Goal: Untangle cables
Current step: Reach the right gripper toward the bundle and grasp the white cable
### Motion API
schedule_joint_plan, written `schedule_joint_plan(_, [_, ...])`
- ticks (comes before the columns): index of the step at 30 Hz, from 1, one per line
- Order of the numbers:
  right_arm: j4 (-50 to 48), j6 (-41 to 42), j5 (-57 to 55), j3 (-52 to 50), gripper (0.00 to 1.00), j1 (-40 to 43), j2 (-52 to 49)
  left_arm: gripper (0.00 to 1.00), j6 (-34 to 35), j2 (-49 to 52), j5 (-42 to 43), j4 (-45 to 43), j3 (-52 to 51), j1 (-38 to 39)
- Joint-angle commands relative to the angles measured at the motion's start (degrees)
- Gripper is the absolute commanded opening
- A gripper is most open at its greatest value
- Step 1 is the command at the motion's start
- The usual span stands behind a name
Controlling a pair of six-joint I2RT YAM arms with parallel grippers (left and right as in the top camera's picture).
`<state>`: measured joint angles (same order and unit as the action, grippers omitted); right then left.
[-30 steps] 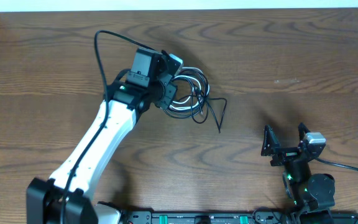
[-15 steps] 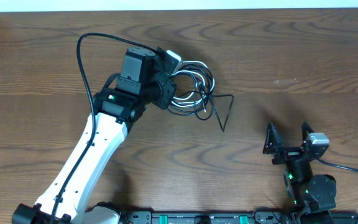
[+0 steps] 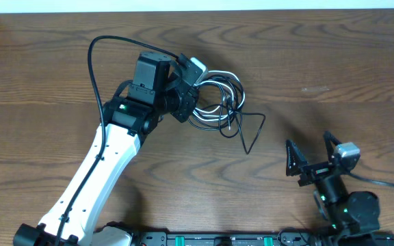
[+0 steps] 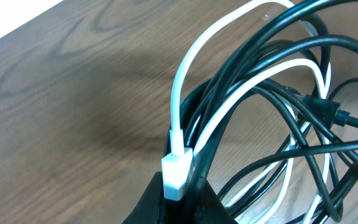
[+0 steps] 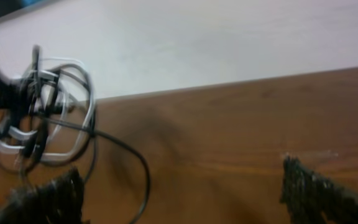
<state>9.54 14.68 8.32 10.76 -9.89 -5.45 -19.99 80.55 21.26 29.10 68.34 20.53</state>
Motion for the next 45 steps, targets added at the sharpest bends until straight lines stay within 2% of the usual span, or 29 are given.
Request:
schedule_joint_plan(1, [3.37,-3.34,5.97,8.31,0.99,-0.17,-6.16,0.08,-5.88,-1.49,2.32,-0.57,1.55,0.17])
schedule_joint_plan(6, [7.61,-6.69,15.52,18.23,0.99,-0.17,-19.17,0.07,-9.09,-1.49,2.71,-0.57,1.55,0.17])
schedule_joint_plan(13, [7.76,-7.06,34.25,29.20,0.99,-0.17,-38.45,0.07,-19.76,-1.49,11.30,-0.52,1.55,0.17])
schedule_joint_plan(19, [-0.87,-4.11,50.60,32.52,0.99,-0.17,-48.96,0.08,-23.47,-1.49,11.34,0.83,1.53,0.17])
schedule_joint_plan(23, [-7.04,0.35,56.02,32.52,0.99,-0.17,-52.48,0.08,-24.00,-1.49,11.37,1.25,1.53,0.17])
schedule_joint_plan(26, [-10.12,0.76,56.54,32.52,0.88,-0.17,-53.96,0.08,-25.99,-1.51,12.41,1.92,1.53,0.17])
schedule_joint_plan(29, [-10.60,0.63,54.75,32.52,0.92,-0.04,-54.53,0.08,-30.08,-1.73,17.20,4.35,1.53,0.17])
schedule_joint_plan(32, [-9.68,-2.05,51.49,32.52,0.86,0.55,-54.55,0.07,-32.63,-1.86,18.86,6.43,1.53,0.17])
schedule_joint_plan(34, [-9.22,-3.98,50.29,32.52,0.78,1.20,-54.55,0.08,-33.16,-2.05,18.84,7.34,1.53,0.17])
schedule_joint_plan(37, [-7.61,-6.97,48.37,32.52,0.72,2.58,-54.58,0.08,-33.31,-2.99,18.86,8.41,1.53,0.17])
schedule_joint_plan(40, [-4.92,-7.91,44.83,32.52,0.72,4.22,-54.58,0.07,-36.41,-5.25,21.66,9.35,1.53,0.17])
schedule_joint_plan(45, [-3.93,-8.07,47.74,32.52,0.73,4.55,-54.69,0.08,-37.40,-6.75,24.46,9.44,1.53,0.17])
